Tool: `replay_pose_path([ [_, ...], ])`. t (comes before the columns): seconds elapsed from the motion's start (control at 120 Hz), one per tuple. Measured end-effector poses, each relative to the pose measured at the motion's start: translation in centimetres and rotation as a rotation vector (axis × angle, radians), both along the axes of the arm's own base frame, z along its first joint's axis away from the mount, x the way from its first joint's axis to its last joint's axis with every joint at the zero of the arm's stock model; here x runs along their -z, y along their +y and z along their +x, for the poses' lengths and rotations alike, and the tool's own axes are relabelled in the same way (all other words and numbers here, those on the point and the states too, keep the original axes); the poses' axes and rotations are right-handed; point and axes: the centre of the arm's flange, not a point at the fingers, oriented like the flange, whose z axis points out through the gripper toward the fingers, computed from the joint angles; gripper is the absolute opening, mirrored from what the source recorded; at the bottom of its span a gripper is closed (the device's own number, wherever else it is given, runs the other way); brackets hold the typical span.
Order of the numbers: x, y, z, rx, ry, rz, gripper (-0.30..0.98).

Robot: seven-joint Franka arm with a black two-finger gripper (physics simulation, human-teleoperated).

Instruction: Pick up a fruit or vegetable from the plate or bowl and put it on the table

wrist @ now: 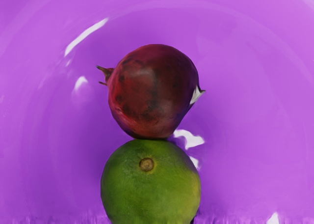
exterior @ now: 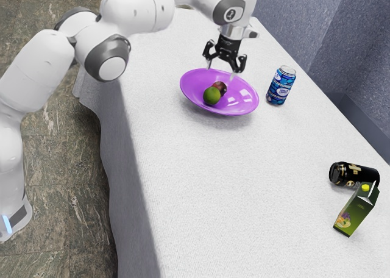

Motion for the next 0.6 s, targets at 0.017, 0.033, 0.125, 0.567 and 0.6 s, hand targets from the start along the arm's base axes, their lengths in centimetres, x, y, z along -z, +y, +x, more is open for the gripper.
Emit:
replay_pose_path([
  [0.017, 0.0, 0.0, -0.4, -0.005, 0.006, -0.007, 0.69],
  [0.033, 0.1, 0.0, -0.7, -0.009, 0.012, -0.013, 0.69],
  [0.125, 0.6, 0.2, -1.5, -0.027, 0.037, -0.030, 0.69],
  [0.567, 3.3, 0.2, -2.0, -0.065, 0.092, -0.047, 0.69],
  [0.6, 3.4, 0.2, -1.9, -0.065, 0.090, -0.046, 0.69],
])
